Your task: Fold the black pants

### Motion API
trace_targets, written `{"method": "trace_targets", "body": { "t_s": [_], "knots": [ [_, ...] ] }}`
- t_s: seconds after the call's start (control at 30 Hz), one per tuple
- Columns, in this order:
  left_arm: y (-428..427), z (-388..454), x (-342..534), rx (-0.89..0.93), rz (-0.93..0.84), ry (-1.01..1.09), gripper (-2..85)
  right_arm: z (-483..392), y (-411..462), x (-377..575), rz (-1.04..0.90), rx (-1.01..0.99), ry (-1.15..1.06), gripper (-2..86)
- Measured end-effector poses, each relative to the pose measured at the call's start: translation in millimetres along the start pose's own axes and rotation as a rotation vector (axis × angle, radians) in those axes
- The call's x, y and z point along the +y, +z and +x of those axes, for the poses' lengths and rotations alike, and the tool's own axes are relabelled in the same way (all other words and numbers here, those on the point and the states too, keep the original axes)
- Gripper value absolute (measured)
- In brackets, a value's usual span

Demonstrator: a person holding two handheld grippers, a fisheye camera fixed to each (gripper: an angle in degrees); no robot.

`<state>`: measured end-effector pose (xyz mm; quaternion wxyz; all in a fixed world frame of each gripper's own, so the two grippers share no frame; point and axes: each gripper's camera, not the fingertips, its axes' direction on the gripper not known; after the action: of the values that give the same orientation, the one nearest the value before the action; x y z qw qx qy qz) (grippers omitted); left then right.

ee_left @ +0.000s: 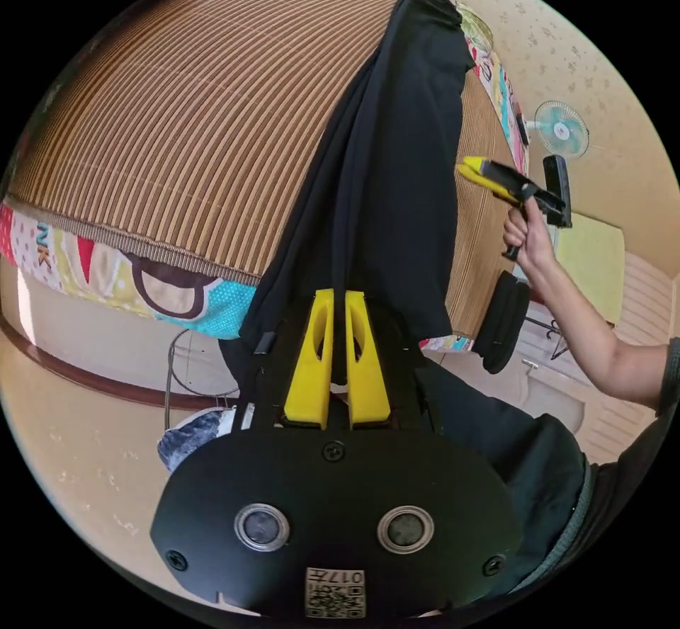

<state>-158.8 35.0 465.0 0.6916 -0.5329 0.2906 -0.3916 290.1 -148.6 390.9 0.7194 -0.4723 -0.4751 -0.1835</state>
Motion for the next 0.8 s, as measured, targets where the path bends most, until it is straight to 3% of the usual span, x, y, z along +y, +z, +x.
{"method": "trace_targets", "body": {
  "t_s": [0.1,0.23,0.33,0.4,0.57,0.67,0.8],
  "knots": [
    [-11,21,-19,-0.057,-0.112,0.087,1.3,7,37,74,-0.057,-0.090,0.103,10.1],
    [-27,43,-42,-0.107,-0.260,0.192,1.4,22,55,133,0.038,-0.333,0.352,6.8],
    [-41,49,-54,-0.092,-0.349,0.244,1.1,28,47,154,0.118,-0.404,0.426,4.0],
    [-51,50,-58,-0.025,-0.390,0.281,0.9,27,36,160,0.154,-0.441,0.411,3.2],
    [-115,34,-58,0.532,-0.373,0.366,0.4,9,5,166,0.214,-0.523,0.284,2.1],
    [-143,11,-50,0.604,-0.280,0.336,0.2,7,-1,169,0.243,-0.567,0.262,1.8],
    [-141,-15,-37,0.544,-0.216,0.213,0.2,13,20,163,0.182,-0.502,0.309,1.6]
  ]
}}
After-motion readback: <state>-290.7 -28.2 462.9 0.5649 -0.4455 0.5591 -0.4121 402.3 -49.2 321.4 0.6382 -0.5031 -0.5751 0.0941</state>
